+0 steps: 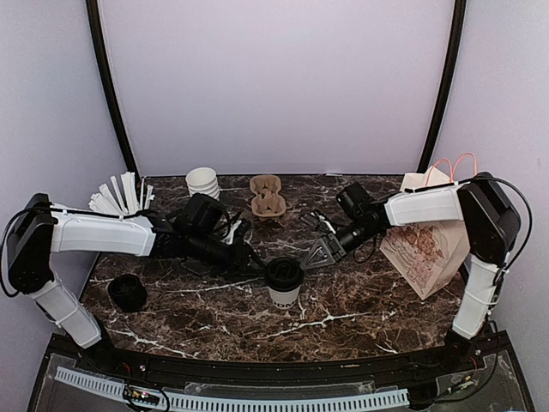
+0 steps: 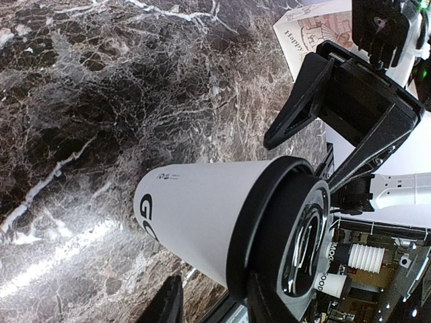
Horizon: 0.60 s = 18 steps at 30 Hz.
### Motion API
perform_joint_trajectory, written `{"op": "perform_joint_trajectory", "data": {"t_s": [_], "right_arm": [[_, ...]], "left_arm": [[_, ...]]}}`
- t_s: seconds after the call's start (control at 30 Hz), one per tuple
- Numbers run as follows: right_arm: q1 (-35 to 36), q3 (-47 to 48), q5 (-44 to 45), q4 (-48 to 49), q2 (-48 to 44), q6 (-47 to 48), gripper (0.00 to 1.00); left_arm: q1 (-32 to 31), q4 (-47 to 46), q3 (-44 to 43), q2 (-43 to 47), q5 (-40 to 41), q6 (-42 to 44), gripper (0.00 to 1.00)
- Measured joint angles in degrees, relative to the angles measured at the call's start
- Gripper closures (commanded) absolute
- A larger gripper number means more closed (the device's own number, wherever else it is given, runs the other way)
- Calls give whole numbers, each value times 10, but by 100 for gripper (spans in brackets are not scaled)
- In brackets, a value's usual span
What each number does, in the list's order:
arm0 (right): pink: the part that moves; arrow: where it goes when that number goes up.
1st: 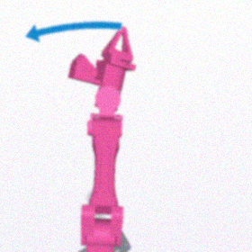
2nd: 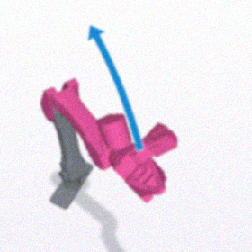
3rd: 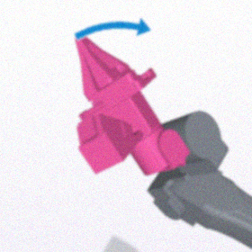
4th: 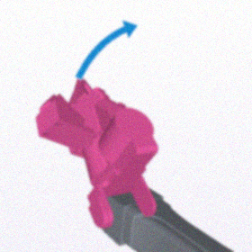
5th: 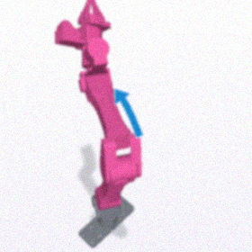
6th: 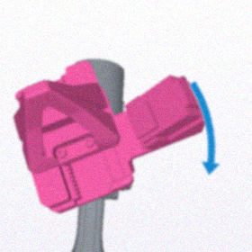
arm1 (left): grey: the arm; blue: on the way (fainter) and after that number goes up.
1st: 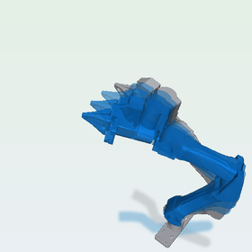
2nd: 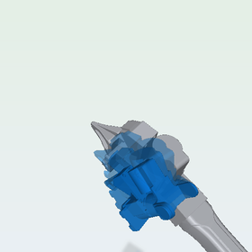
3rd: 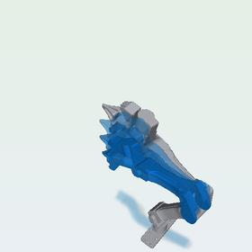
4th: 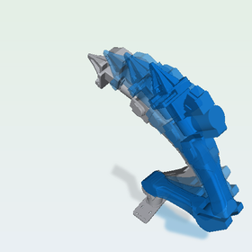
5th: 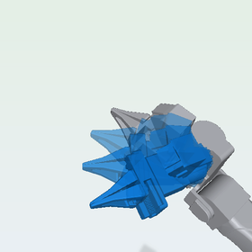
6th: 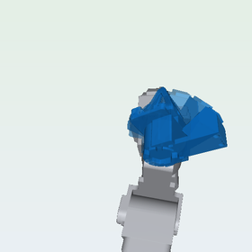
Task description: Pack the takeout coffee
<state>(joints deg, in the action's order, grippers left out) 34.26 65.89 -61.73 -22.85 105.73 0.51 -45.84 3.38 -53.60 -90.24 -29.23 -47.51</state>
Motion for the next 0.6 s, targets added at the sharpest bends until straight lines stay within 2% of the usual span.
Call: {"op": "perform_joint_trajectory", "data": {"t_s": [0.2, 0.6], "right_arm": [[0, 11, -20, -9, 21, -2, 52], [-1, 21, -18, -21, 43, -26, 64]], "left_arm": [[3, 2, -3, -3, -6, 6, 65], [5, 31, -18, -14, -9, 25, 67]]}}
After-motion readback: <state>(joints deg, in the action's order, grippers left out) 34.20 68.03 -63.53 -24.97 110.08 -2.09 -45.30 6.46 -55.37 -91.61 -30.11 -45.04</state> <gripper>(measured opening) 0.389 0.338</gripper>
